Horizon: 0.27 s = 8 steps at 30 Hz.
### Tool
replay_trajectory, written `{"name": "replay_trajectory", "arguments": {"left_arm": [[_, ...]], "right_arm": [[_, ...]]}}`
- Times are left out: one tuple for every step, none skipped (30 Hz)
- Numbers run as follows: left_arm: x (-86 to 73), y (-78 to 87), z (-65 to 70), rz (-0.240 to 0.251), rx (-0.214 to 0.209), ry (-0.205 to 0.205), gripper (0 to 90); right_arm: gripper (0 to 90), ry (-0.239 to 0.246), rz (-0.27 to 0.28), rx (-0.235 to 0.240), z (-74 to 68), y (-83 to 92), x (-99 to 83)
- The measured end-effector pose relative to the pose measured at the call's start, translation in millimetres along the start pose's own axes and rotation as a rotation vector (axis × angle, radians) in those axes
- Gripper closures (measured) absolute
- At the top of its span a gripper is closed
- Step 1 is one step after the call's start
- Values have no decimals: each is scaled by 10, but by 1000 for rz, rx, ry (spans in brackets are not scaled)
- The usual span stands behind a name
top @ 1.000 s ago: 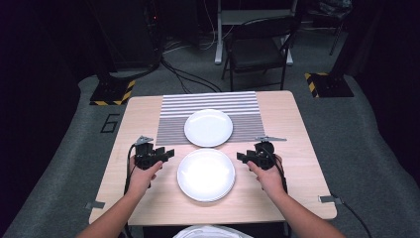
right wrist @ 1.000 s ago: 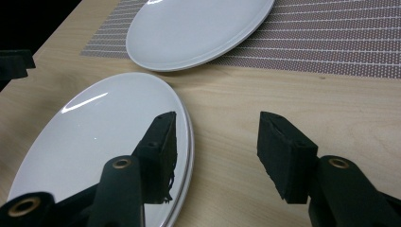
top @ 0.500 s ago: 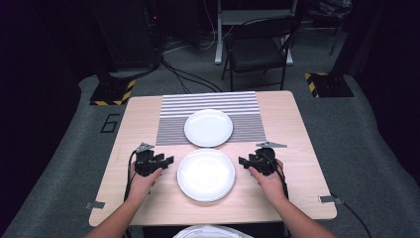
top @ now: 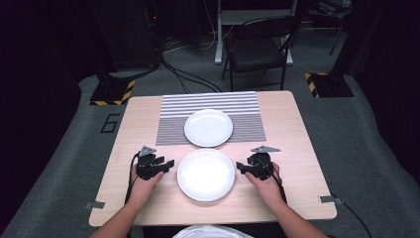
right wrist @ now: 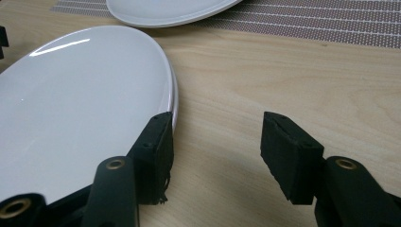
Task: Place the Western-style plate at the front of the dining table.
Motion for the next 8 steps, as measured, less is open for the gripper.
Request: {"name": "replay_trajectory", "arguments": {"left_arm": [[2, 10, -8, -4, -3, 4, 449], [8, 16, -19, 4, -1, 6, 444], [11, 23, -29, 9, 4, 10, 442], [13, 32, -45, 9, 6, 11, 437], [13, 38, -62, 9, 11, 15, 431], [13, 38, -62, 9, 11, 15, 429], [16, 42, -83, 12, 21, 17, 429], [19, 46, -104, 17, 30, 20, 426]], "right_arm": [[434, 6, 3, -5, 0, -2, 1], [432, 16, 5, -7, 5, -2, 3], [432, 25, 10, -13, 14, -1, 5], [430, 29, 14, -14, 24, -1, 8], [427, 24, 12, -17, 33, 0, 7], [427, 24, 12, -17, 33, 0, 7], [424, 26, 12, -21, 54, -7, 6], [424, 23, 8, -27, 76, -16, 0]]}}
Point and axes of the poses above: each handheld gripper's, and its own axes: y roughly backward along the jaws, x roughly out of its top, z roughly to its right, the point moved 5 cm from there along -y, roughly forward along the jaws, and after that the axes turned 2 degrees about -x, right-handed, at the moved point
